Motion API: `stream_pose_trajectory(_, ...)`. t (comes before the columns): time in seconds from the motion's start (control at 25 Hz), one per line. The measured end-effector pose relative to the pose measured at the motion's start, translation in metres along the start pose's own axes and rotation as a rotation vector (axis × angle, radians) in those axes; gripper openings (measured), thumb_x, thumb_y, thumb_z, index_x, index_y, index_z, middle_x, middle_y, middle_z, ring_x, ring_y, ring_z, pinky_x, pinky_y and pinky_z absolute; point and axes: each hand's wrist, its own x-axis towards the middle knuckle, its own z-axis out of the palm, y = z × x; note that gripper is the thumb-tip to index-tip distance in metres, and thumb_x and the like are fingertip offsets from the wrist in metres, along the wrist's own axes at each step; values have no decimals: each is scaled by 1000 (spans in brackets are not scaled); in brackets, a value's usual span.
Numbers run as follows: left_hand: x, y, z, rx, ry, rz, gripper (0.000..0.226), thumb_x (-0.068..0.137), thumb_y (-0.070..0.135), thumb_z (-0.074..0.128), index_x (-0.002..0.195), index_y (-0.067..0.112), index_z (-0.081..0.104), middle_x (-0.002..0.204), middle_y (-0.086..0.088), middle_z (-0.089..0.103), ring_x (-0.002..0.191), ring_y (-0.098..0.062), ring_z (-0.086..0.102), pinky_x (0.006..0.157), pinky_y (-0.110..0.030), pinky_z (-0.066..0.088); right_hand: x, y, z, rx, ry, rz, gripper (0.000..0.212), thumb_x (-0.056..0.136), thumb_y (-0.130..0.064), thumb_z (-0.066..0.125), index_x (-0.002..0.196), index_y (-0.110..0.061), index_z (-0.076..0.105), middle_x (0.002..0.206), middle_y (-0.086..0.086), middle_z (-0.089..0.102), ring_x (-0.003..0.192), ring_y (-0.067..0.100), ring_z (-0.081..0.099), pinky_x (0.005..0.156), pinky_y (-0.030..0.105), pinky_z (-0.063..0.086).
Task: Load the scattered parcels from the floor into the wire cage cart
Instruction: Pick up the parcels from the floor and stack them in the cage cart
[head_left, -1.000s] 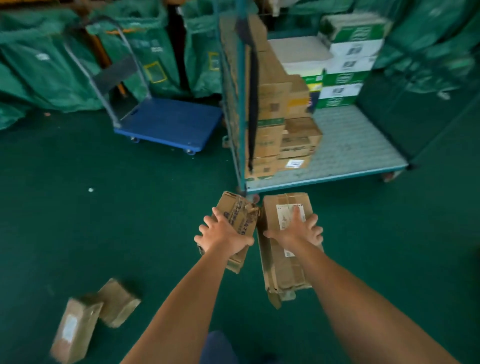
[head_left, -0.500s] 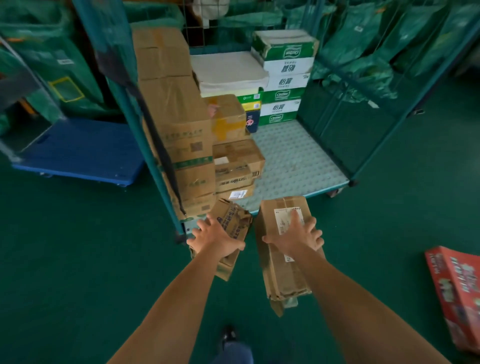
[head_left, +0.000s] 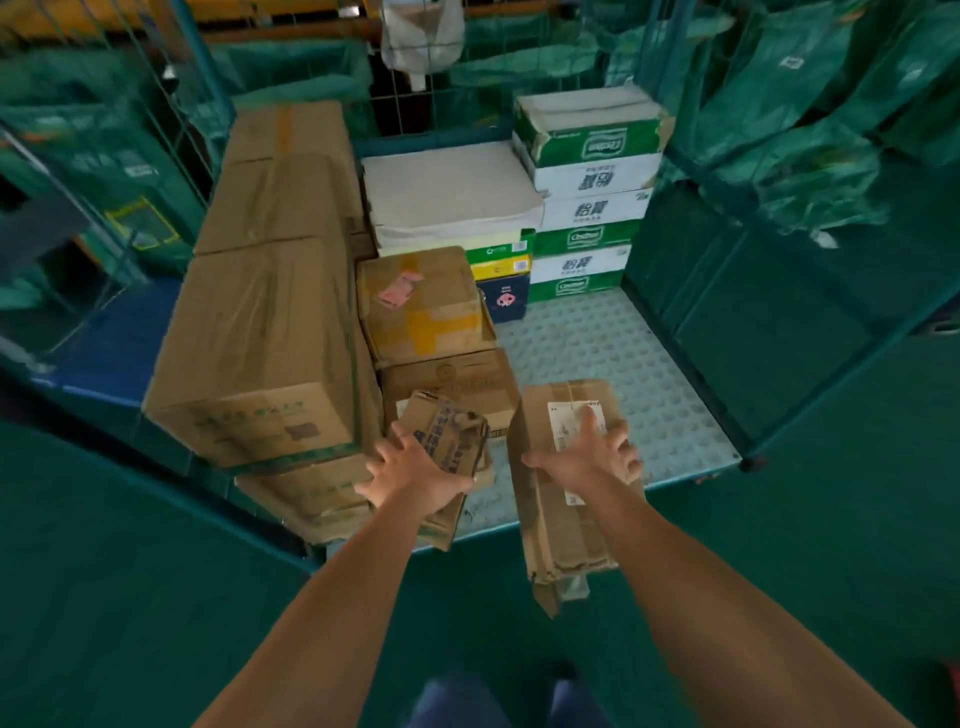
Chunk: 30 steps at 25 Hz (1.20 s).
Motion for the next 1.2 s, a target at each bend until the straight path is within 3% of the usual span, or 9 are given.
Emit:
stream_pose_trajectory(0.32,125,40,-19,-1,8,-116,130,60,67,74,153,19,-3,154,-15,14,139,-37,23,111,-56,26,141,-111,-3,-218,7,-175,116,63,-67,76,151,-36,8,159,15,-4,141,46,10,115,55,14)
stream_pose_trajectory(0.48,193,53,-31,66,82,19,133,58,63,78,151,19,-7,148,-13,17,136,-36,24,113,-55,21,196,-157,11,-338,4,-232,113,65,-68,72,151,-38,5,158,13,-4,141,45,7,116,53,12)
stream_pose_trajectory(0.64,231,66,-33,332,106,247,132,66,53,77,150,21,-20,153,-12,8,141,-36,13,115,-62,3,231,-172,23,-358,-58,-236,111,68,-65,71,152,-37,4,158,13,-6,142,45,4,116,54,10)
stream_pose_trajectory(0.76,260,76,-26,544,101,407,128,76,33,76,143,25,-33,158,-12,-1,145,-38,2,111,-67,-11,261,-175,36,-371,-73,-205,110,68,-64,72,152,-36,7,158,14,-5,142,46,5,116,54,12)
stream_pose_trajectory(0.88,280,85,-19,672,44,423,130,75,25,76,142,30,-36,158,-12,-7,145,-39,-3,103,-67,-19,290,-185,48,-379,-114,-216,111,65,-65,73,151,-35,10,156,14,-1,141,46,7,116,54,12)
stream_pose_trajectory(1.12,343,89,-12,776,17,401,131,72,17,76,142,37,-33,153,-13,-14,144,-40,-8,101,-69,-20,327,-201,77,-370,-170,-251,111,66,-69,70,151,-36,6,157,12,-2,142,45,3,116,54,8)
stream_pose_trajectory(1.2,368,85,0,715,0,355,119,75,17,74,148,37,-19,148,-14,-6,142,-40,5,110,-69,-3,335,-206,89,-373,-174,-261,110,68,-70,68,151,-36,4,157,12,-2,142,44,4,117,53,9)
